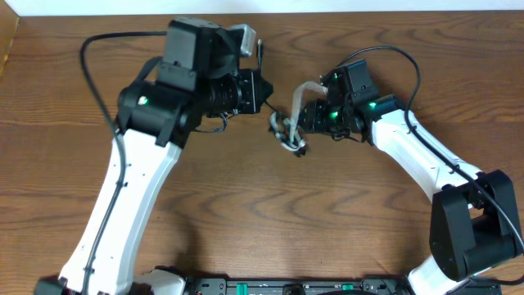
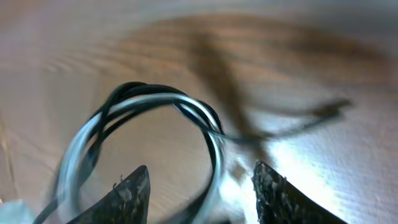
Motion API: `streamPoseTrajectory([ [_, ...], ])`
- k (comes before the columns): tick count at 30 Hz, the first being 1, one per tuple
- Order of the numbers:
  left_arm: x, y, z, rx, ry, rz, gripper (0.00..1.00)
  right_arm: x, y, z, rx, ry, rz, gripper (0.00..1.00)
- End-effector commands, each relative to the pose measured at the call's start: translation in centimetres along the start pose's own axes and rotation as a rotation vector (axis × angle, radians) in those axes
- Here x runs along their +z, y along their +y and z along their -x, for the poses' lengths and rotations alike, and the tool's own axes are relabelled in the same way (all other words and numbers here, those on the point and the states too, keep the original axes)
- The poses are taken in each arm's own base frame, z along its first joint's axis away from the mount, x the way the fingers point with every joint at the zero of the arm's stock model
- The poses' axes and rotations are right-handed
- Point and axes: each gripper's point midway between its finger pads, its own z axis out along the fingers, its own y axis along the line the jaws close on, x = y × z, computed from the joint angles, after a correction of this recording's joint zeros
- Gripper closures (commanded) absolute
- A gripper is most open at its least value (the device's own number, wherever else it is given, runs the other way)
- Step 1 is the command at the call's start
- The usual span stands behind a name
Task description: Untangle cables
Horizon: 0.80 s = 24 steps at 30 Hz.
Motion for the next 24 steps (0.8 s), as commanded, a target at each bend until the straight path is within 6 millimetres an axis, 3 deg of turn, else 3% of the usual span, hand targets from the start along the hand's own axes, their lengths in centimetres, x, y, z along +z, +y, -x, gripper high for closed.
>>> streamPoseTrajectory([
  [1, 1.8, 0.9, -0.4, 0.032, 0.050, 0.029, 0.93, -0.3, 0.0, -0.9, -0.066, 0.039, 0.007, 0.50],
  [8, 6.3, 2.5, -2.2, 0.089, 0.171, 0.058, 0.91, -0.4, -0.8, -2.6, -0.070, 0.104, -0.025, 0.49],
  [12, 8.5, 5.2, -2.5, 0.070, 0.209, 0.152, 0.91, -0.7, -1.3, -2.4, -0.059, 0.103, -0.028, 0.48],
  [15, 9.6, 7.8, -2.5, 0.072, 0.218, 0.260, 0.68, -1.1, -1.8, -1.7, -0.033, 0.091, -0.012, 0.45],
  [17, 10.4, 9.3, -2.6, 0.071, 0.229, 0.323, 0.39, -1.5, -2.6, -1.1, -0.012, 0.077, -0.015, 0.44],
  [20, 11.4, 10.9, -3.1, 0.118, 0.268, 0.367, 0.23, -2.2, -3.8, -0.2, 0.021, 0.058, -0.017, 0.42],
  [24, 11.6, 11.2, -3.5, 0.177, 0.302, 0.365, 0.20, -2.6, -4.5, 0.3, 0.028, 0.050, -0.011, 0.40],
])
